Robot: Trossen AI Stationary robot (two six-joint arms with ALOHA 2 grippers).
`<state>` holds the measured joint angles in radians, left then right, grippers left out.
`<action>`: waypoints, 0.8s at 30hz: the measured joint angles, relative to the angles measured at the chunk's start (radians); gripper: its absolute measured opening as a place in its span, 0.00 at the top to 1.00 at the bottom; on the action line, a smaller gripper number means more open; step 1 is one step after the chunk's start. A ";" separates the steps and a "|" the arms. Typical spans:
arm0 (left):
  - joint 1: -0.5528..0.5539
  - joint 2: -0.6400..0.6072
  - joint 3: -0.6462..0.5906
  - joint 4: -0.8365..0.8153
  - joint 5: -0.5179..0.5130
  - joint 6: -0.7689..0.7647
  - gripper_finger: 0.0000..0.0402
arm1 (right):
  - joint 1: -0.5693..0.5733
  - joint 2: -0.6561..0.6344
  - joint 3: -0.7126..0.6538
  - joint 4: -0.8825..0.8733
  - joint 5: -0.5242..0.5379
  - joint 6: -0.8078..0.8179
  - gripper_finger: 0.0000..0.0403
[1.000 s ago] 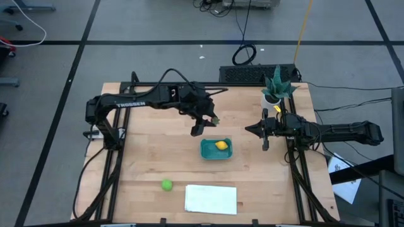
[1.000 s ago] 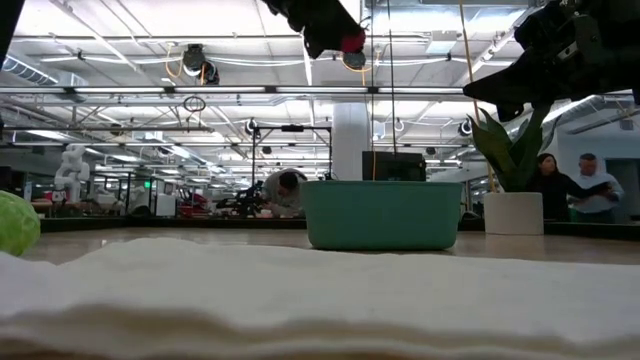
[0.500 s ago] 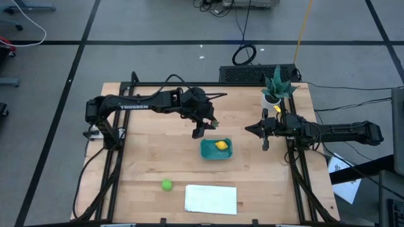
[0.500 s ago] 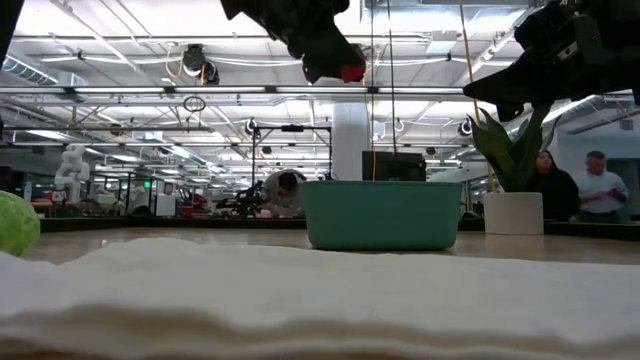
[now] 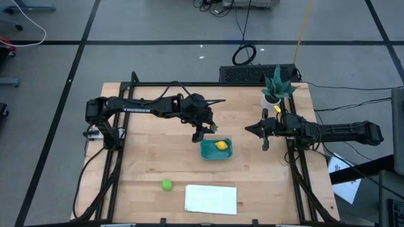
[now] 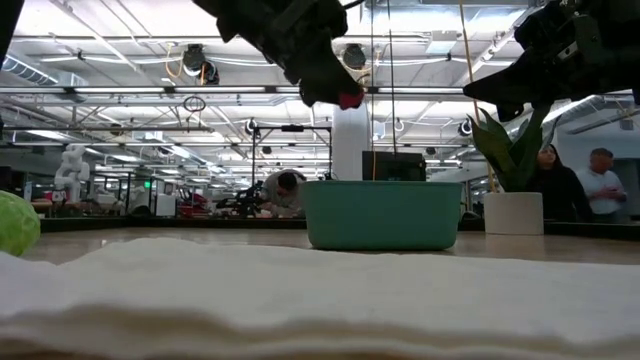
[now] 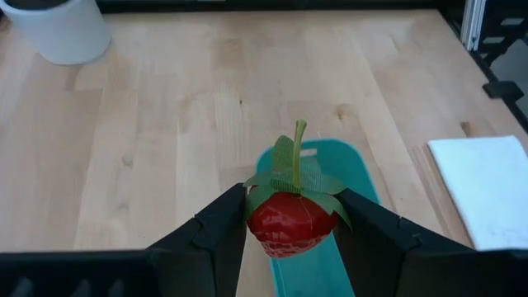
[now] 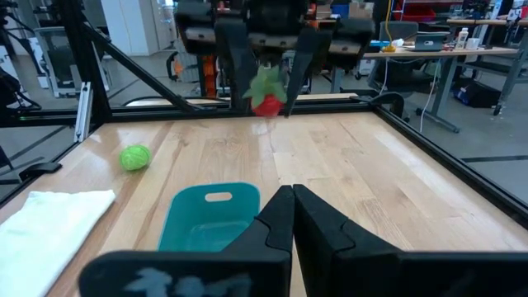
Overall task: Pick and placing Produce into tupperware
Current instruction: Put the red strawberry into the blue bin
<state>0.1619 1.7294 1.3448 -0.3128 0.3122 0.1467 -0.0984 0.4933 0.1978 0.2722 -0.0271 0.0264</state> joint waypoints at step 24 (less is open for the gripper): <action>-0.032 0.000 -0.111 0.153 -0.007 -0.052 0.58 | 0.000 0.001 0.000 0.000 0.000 0.000 1.00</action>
<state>0.1300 1.7294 1.2335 -0.1600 0.3050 0.0944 -0.0983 0.4938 0.1978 0.2722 -0.0271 0.0265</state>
